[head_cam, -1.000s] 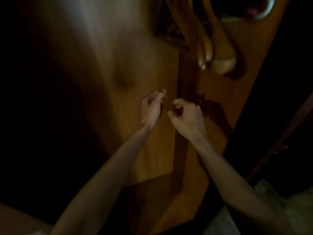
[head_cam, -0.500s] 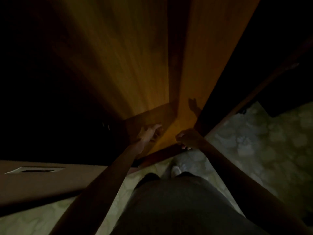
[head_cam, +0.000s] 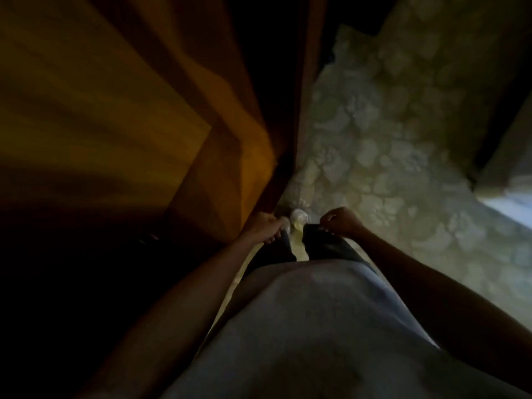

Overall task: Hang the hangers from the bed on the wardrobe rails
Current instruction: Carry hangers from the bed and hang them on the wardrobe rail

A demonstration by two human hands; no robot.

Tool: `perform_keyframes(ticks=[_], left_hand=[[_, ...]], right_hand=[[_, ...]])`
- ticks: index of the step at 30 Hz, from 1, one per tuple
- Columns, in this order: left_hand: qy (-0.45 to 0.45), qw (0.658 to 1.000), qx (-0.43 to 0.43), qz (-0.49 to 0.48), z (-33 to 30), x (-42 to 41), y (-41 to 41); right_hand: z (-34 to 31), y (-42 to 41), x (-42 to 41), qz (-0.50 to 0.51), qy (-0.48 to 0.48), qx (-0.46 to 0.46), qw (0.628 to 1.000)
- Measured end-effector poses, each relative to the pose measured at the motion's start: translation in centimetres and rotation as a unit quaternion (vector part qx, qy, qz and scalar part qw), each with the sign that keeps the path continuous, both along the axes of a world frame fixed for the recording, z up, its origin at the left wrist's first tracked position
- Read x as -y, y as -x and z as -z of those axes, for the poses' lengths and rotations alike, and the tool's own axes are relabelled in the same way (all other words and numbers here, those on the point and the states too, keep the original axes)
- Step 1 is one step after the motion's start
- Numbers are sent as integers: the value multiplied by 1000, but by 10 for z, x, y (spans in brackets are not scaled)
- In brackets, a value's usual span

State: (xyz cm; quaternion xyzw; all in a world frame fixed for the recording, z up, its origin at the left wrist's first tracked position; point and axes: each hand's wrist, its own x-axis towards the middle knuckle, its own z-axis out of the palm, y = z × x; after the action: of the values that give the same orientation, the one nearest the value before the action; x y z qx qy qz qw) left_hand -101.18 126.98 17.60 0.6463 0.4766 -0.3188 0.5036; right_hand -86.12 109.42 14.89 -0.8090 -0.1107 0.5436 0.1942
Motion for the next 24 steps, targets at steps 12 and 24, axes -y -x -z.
perform_keyframes(ticks=[12, 24], left_hand=[[3, 970, -38, 238, 42, 49, -64], [4, 799, -23, 601, 44, 262, -125]], right_hand=[[37, 127, 170, 439, 116, -27, 891], [37, 292, 230, 705, 117, -123, 689]])
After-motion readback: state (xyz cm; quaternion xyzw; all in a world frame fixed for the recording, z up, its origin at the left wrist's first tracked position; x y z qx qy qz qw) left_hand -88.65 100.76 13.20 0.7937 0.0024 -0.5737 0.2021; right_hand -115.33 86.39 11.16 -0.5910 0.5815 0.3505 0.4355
